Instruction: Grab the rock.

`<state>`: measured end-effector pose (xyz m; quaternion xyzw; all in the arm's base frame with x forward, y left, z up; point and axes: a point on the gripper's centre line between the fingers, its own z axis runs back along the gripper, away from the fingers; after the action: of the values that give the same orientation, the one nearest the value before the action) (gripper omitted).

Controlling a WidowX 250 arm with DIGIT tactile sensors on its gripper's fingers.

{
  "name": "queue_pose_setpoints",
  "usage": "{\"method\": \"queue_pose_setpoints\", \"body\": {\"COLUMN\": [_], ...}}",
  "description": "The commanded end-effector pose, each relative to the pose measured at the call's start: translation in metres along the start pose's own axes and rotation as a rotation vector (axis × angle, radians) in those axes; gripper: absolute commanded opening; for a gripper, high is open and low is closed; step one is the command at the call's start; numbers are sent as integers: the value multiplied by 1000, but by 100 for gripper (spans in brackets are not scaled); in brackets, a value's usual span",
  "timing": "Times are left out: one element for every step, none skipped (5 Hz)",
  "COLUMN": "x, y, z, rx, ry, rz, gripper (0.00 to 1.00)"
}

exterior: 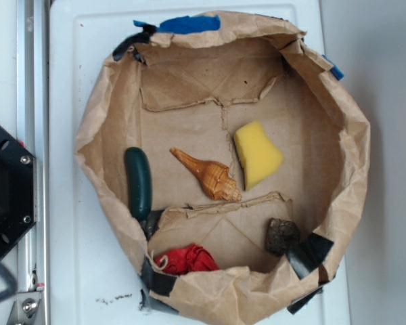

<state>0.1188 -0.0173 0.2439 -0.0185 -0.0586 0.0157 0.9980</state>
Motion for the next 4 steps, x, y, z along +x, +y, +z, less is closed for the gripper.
{"method": "queue_pose_setpoints", "body": {"x": [0,34,59,85], "y": [0,-6,-3,3], "z": [0,-8,-21,-39], "rx": [0,-3,8,-7], "ry": [0,-26,-47,-53], "rz": [0,34,55,-24], "gripper": [100,100,100,100]}}
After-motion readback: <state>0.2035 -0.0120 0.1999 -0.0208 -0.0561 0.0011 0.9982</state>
